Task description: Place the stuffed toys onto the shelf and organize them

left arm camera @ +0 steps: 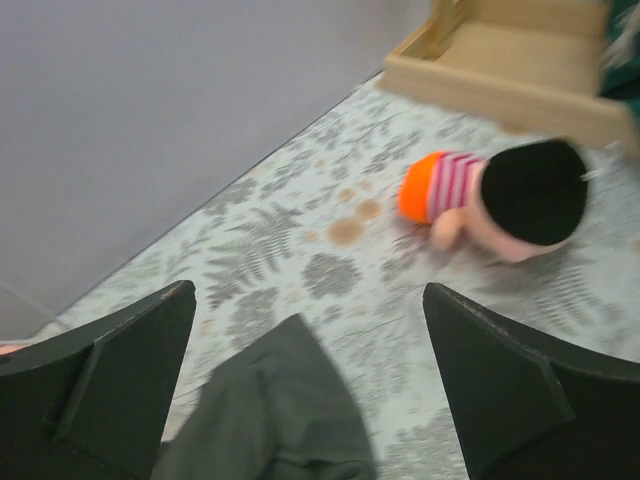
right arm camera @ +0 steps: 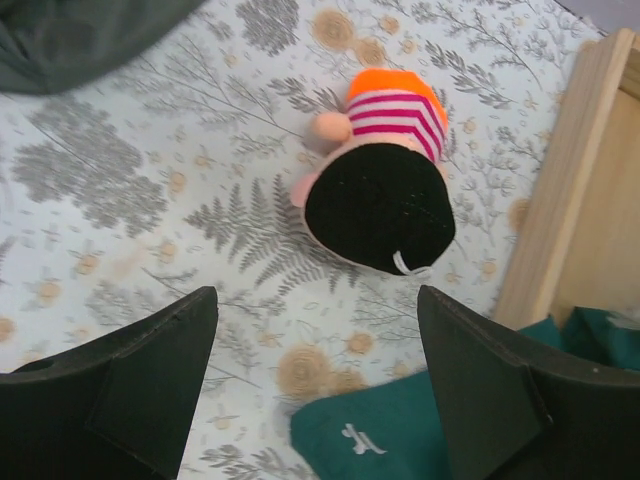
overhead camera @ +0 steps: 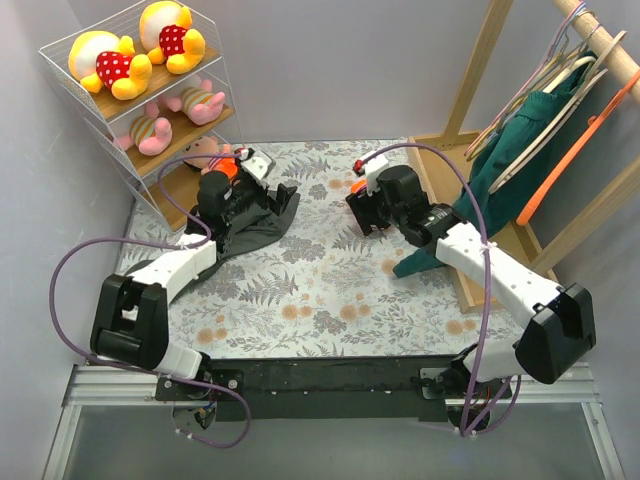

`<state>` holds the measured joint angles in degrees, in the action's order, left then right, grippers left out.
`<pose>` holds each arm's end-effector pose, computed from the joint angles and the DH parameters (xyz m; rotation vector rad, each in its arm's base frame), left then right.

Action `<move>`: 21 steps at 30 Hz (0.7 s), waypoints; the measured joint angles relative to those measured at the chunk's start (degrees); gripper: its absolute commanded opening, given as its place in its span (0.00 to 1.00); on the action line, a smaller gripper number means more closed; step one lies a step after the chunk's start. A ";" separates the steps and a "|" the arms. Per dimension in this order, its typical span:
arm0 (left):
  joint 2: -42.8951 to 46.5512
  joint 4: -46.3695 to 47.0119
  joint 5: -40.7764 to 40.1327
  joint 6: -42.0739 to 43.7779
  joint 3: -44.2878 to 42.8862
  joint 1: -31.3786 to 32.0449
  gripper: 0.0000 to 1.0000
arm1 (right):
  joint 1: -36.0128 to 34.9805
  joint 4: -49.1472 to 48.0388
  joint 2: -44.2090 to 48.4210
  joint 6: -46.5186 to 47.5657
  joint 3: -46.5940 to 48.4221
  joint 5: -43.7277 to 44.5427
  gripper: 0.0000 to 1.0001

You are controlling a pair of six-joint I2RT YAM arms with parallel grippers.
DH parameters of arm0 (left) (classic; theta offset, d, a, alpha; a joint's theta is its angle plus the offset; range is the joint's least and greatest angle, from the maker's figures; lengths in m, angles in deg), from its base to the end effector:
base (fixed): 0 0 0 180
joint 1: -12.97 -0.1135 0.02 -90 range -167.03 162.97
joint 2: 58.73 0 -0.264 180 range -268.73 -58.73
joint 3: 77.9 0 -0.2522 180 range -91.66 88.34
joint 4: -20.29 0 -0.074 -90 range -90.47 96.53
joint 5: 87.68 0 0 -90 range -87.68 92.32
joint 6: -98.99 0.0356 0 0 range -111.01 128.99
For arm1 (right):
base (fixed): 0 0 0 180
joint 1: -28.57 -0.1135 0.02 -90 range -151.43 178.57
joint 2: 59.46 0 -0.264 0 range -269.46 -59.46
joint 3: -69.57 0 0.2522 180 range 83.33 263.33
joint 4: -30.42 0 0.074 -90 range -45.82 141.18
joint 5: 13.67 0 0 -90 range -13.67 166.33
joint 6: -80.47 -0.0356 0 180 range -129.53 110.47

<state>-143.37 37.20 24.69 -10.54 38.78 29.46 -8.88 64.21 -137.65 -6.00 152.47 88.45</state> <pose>0.3192 -0.1086 0.2764 0.2622 1.6834 -0.7948 0.2526 0.1840 0.3397 -0.6021 1.9796 0.1446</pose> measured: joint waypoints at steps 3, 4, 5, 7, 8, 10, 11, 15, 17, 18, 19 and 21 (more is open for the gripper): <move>2.58 -3.65 5.46 -11.23 -1.99 -0.04 0.98 | 0.00 -2.12 -2.25 6.64 -2.27 2.91 0.89; 2.97 -4.81 7.08 -14.51 -2.71 -0.04 0.98 | 0.00 -2.58 -3.48 8.90 -2.67 3.65 0.90; 3.34 -5.81 8.39 -17.77 -3.19 -0.04 0.98 | 0.00 -3.34 -4.74 10.95 -3.04 4.48 0.90; 4.31 -8.22 10.91 -23.19 -3.43 -0.04 0.98 | 0.00 -5.68 -7.10 15.72 -4.52 6.19 0.91; 4.90 -9.70 12.11 -26.08 -3.43 -0.04 0.98 | 0.00 -6.73 -8.09 17.88 -5.44 7.10 0.91; 5.73 -11.43 13.00 -29.62 -3.43 -0.15 0.98 | 0.00 -8.79 -9.68 21.84 -7.23 8.70 0.92; 6.10 -12.22 13.33 -31.47 -3.50 -0.26 0.98 | 0.00 -9.94 -10.51 23.89 -8.15 9.35 0.92; 6.84 -12.41 16.09 -39.36 -3.54 -2.05 0.98 | 0.00 -15.56 -14.45 31.30 -10.75 12.35 0.91; 7.65 -12.04 16.87 -42.25 -3.30 -2.99 0.98 | 0.00 -18.38 -17.55 34.32 -10.78 14.14 0.89; 8.26 -12.04 17.14 -43.19 -3.19 -3.37 0.98 | 0.00 -19.78 -18.99 35.67 -10.78 14.91 0.89; 9.05 -11.98 17.14 -43.78 -2.95 -3.54 0.98 | 0.00 -20.81 -20.26 36.76 -10.78 15.41 0.86; 11.34 -12.00 17.09 -44.46 -1.64 -3.56 0.98 | 0.00 -23.10 -22.69 39.15 -10.78 16.94 0.79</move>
<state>-132.02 25.20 41.78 -55.00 37.14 25.90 -8.88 41.11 -160.34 33.15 141.70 105.39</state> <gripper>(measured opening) 0.982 0.869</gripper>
